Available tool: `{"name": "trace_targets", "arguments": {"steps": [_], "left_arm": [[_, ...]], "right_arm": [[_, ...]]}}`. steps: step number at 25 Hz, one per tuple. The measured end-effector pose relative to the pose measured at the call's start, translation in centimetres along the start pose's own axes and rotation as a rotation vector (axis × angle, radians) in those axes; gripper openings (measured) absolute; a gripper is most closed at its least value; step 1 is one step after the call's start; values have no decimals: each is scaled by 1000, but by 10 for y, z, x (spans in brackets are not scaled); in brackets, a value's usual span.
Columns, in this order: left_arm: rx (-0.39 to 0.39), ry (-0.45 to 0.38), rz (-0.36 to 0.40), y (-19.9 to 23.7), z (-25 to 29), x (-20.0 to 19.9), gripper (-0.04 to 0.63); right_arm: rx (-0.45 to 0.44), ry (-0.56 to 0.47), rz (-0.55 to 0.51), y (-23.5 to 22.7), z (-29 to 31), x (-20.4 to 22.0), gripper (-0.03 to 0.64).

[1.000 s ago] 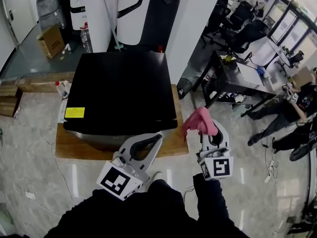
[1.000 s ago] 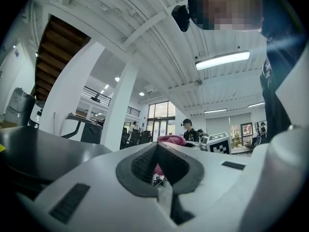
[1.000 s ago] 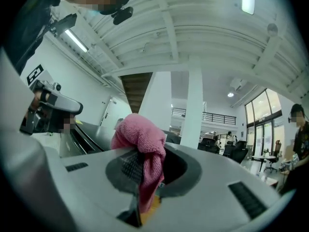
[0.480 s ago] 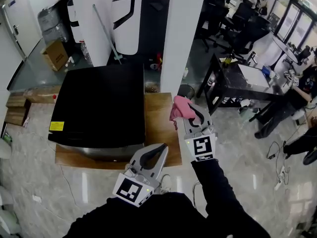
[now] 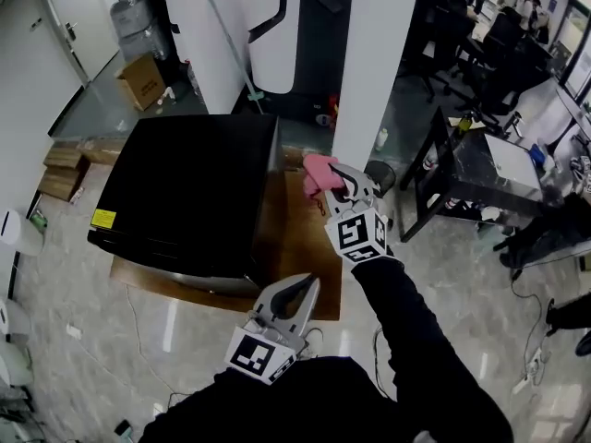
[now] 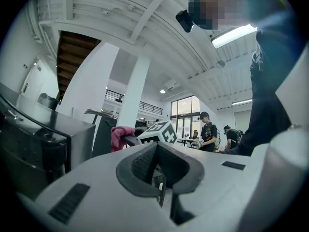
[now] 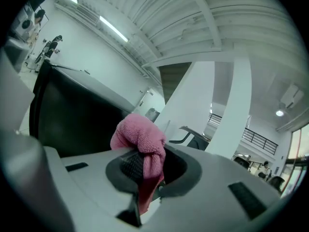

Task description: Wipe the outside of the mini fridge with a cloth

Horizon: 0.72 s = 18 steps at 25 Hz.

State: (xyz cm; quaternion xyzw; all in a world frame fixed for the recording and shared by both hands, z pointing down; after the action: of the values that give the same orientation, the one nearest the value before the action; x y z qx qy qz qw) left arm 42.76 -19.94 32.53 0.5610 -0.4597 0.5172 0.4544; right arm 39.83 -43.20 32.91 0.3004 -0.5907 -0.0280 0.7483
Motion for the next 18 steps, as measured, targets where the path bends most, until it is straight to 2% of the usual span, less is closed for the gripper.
{"name": "trace_targets", "arguments": {"steps": [7,12,18], "left_arm": [[-145,72,20,13,10,19,5],[-191,81,-7,27,11,34,5],[-211,95,-57,38,19,56,5]], "right_arm": [[-121,19,-85,19,71,8,46],[-158,19,-130,36,108,3,46],[-165,46,-267,50,125,7,45]]}}
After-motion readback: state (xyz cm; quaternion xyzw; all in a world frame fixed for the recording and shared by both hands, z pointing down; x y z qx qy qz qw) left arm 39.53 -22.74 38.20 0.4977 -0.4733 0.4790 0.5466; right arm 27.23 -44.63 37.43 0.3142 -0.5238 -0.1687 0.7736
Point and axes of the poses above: the fingertips, and each gripper's own axes: z forward along the fingers, y to its left, x out of its underside, the point moved 7 cm from there along -z, backward along the fingers, and after that the axes turned 6 degrees about z, right-handed, at the moved point
